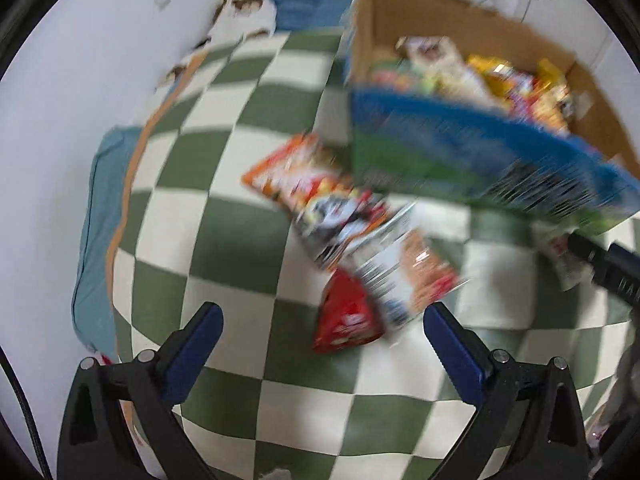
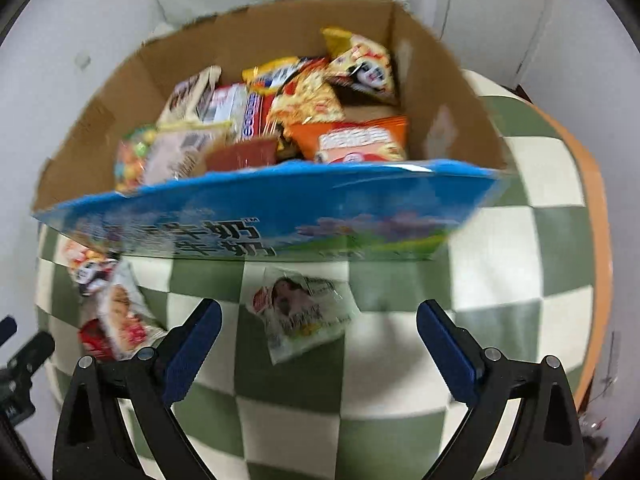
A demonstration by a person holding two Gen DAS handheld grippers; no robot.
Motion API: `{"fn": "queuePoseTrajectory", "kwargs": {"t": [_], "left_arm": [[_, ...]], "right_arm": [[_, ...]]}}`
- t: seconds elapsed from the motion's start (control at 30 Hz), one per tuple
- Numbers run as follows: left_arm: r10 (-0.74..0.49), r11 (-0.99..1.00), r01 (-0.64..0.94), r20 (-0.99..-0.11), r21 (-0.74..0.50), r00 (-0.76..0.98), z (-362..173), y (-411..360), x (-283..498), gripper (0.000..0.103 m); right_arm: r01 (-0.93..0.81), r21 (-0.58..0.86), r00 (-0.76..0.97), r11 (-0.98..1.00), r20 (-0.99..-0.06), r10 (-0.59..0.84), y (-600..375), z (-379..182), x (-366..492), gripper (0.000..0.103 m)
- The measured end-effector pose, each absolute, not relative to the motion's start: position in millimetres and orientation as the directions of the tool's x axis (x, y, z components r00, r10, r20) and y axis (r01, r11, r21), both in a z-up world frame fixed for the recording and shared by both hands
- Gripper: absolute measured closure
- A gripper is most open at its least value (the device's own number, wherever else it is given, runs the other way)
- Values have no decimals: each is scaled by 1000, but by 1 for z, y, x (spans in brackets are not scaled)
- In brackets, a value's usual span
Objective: Organize snacks
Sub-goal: 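Grasp the small red packet with the left gripper while the right grasps the white cartoon packet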
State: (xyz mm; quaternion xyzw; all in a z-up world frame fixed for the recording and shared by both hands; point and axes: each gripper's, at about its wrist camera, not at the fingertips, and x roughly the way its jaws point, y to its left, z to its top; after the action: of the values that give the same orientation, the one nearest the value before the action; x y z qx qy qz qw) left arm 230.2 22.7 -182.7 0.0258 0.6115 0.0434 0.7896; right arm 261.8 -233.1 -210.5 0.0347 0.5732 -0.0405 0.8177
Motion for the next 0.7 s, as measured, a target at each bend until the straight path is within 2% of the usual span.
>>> {"fn": "queuePoseTrajectory", "kwargs": {"t": [0.1,0.13,0.17,0.33,0.4,0.47,0.5,0.53,0.57,0.7], "left_arm": [[128,992,-25,-971,126,200,-207,28,233,0],[130,992,-19,-974,129,186,-213,29,235,0],[134,991,-8,-976,135,172,-220,29,236,0],[83,995,48,-989,90,124,-244,25,244,3],[6,1000,25,-995,9,98,-252,29,247,16],[-53,999,0,-994,-53,94,-254,32,246,37],[-59,998,5,-994,-59,95,-253,31,245,45],[-54,998,16,-994,-53,92,-253,29,243,60],[-47,999,32,-995,-44,85,-253,26,240,66],[-46,997,69,-996,-41,74,-253,25,218,67]], "right_arm": [[86,-36,304,996,-951,-60,-224,-230,274,20],[77,-44,289,996,-955,-65,-222,-237,276,32],[75,-40,279,996,-958,-60,-221,-242,278,38],[27,-61,295,998,-953,-66,-211,-246,266,47],[5,-69,291,998,-954,-68,-205,-246,258,48],[-10,-62,279,998,-959,-57,-202,-248,249,50],[-16,-54,270,998,-962,-48,-201,-249,245,51],[-21,-42,262,999,-964,-35,-200,-250,239,53],[-25,-32,251,999,-968,-25,-199,-251,233,56],[-30,16,226,999,-974,23,-200,-255,208,59]]}}
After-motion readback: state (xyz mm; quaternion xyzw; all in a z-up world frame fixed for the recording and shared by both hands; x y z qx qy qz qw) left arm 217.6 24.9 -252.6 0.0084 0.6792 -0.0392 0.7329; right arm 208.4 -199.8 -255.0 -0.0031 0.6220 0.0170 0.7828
